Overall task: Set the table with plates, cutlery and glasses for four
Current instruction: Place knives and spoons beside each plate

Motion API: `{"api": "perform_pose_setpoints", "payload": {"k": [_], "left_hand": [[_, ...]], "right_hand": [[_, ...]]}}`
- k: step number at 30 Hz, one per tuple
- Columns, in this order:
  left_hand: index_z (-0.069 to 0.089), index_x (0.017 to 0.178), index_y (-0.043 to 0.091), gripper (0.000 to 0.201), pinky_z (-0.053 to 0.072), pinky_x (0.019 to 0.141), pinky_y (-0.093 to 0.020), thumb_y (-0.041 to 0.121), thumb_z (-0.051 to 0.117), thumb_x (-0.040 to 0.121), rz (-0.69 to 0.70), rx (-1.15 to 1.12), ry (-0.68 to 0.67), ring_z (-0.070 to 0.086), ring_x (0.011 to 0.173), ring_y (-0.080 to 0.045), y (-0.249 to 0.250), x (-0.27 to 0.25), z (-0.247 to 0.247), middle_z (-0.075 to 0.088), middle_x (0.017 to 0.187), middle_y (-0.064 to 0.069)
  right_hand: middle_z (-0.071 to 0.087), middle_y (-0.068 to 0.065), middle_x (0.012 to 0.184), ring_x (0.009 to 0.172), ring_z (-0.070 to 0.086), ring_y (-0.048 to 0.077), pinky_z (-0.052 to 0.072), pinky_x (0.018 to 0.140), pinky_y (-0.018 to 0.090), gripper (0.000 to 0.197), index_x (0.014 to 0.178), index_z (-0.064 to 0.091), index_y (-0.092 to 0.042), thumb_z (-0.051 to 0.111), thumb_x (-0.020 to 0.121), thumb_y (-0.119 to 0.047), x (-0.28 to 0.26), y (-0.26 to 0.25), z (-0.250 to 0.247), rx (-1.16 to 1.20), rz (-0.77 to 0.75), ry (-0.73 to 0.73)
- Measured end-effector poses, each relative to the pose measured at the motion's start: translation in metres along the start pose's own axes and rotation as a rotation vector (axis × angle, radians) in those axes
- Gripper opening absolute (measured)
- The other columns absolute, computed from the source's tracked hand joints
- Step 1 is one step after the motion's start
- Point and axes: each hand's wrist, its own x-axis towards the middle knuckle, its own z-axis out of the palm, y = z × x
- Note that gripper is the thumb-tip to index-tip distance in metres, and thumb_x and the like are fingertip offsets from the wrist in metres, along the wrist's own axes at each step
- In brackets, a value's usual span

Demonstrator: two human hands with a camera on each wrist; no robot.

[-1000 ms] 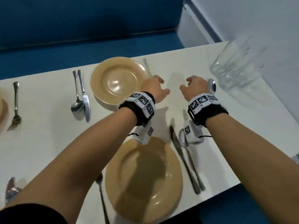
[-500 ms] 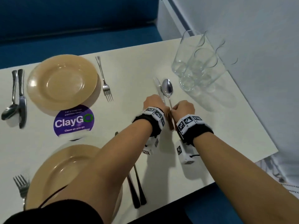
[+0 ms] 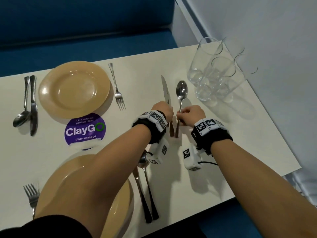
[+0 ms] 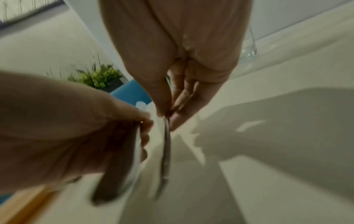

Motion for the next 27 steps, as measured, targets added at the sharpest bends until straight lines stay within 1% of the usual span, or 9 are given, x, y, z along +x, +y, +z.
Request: {"api": "perform_pose_setpoints", "payload": {"k": [3, 5, 7, 9, 12, 15, 20, 25, 27], "left_hand": [[0.059, 0.117, -0.005, 0.041, 0.049, 0.090, -0.038, 0.022, 0.030, 0.102, 0.057, -0.122, 0.069, 0.062, 0.105, -0.033, -0.019, -0.018, -0.027, 0.064, 0.115, -0.020], [0.059, 0.114, -0.007, 0.043, 0.055, 0.068, -0.036, 0.022, 0.028, 0.103, 0.064, -0.280, 0.071, 0.066, 0.077, -0.031, -0.036, -0.029, -0.046, 0.068, 0.093, -0.019], [0.058, 0.107, -0.010, 0.042, 0.045, 0.040, -0.024, 0.018, 0.028, 0.103, 0.039, -0.394, 0.057, 0.054, 0.050, -0.023, -0.058, -0.045, -0.069, 0.061, 0.069, -0.013], [0.058, 0.109, -0.008, 0.039, 0.035, 0.033, -0.020, 0.016, 0.029, 0.102, 0.057, -0.330, 0.130, 0.043, 0.046, -0.017, -0.091, -0.057, -0.091, 0.062, 0.073, -0.020], [0.059, 0.110, -0.008, 0.043, 0.046, 0.061, -0.029, 0.023, 0.031, 0.102, 0.116, -0.195, 0.247, 0.057, 0.074, -0.029, -0.154, -0.073, -0.130, 0.064, 0.110, -0.026], [0.061, 0.109, -0.003, 0.044, 0.045, 0.087, -0.039, 0.027, 0.029, 0.102, 0.107, -0.026, 0.296, 0.060, 0.103, -0.035, -0.222, -0.099, -0.169, 0.065, 0.111, -0.020], [0.064, 0.106, 0.002, 0.045, 0.047, 0.083, -0.034, 0.030, 0.029, 0.103, 0.135, 0.157, 0.334, 0.064, 0.100, -0.031, -0.330, -0.142, -0.224, 0.068, 0.105, -0.015], [0.065, 0.109, 0.008, 0.041, 0.048, 0.089, -0.039, 0.028, 0.030, 0.103, 0.063, 0.204, 0.293, 0.062, 0.100, -0.032, -0.399, -0.175, -0.253, 0.067, 0.105, -0.015], [0.064, 0.103, 0.006, 0.041, 0.051, 0.076, -0.033, 0.027, 0.029, 0.103, 0.054, 0.130, 0.303, 0.064, 0.090, -0.030, -0.417, -0.184, -0.262, 0.068, 0.100, -0.014]], "right_hand": [[0.061, 0.008, 0.068, 0.059, 0.061, 0.014, 0.057, 0.055, 0.018, 0.011, 0.098, 0.063, 0.002, 0.059, 0.089, -0.002, -0.013, -0.036, 0.016, 0.288, -0.030, -0.023], [0.063, 0.011, 0.071, 0.061, 0.063, 0.018, 0.060, 0.067, 0.027, 0.011, 0.097, 0.062, 0.003, 0.061, 0.089, -0.004, -0.022, -0.060, 0.035, 0.344, -0.071, -0.065], [0.065, 0.013, 0.074, 0.060, 0.063, 0.018, 0.059, 0.075, 0.032, 0.008, 0.089, 0.062, 0.002, 0.064, 0.087, -0.006, -0.034, -0.082, 0.060, 0.360, -0.113, -0.102], [0.065, 0.014, 0.074, 0.058, 0.062, 0.017, 0.058, 0.075, 0.032, 0.014, 0.074, 0.059, -0.005, 0.066, 0.085, -0.007, -0.050, -0.102, 0.090, 0.382, -0.152, -0.136], [0.066, 0.007, 0.067, 0.057, 0.063, 0.018, 0.059, 0.074, 0.031, 0.023, 0.063, 0.062, -0.011, 0.077, 0.077, -0.021, -0.077, -0.132, 0.141, 0.209, -0.261, -0.079], [0.070, 0.004, 0.084, 0.079, 0.066, 0.018, 0.053, 0.080, 0.028, 0.019, 0.081, 0.069, -0.012, 0.078, 0.075, -0.027, -0.109, -0.166, 0.193, -0.123, -0.459, 0.098], [0.068, 0.007, 0.110, 0.103, 0.061, 0.020, 0.036, 0.086, 0.017, 0.022, 0.105, 0.073, -0.010, 0.066, 0.086, -0.019, -0.163, -0.214, 0.288, -0.600, -0.747, -0.043], [0.066, 0.009, 0.111, 0.109, 0.055, 0.025, 0.041, 0.097, 0.035, 0.027, 0.106, 0.072, -0.015, 0.054, 0.090, -0.005, -0.202, -0.240, 0.355, -0.898, -0.825, -0.158], [0.066, 0.009, 0.111, 0.110, 0.056, 0.026, 0.037, 0.101, 0.034, 0.027, 0.107, 0.069, -0.011, 0.049, 0.090, -0.003, -0.209, -0.250, 0.371, -0.931, -0.822, -0.215]]}}
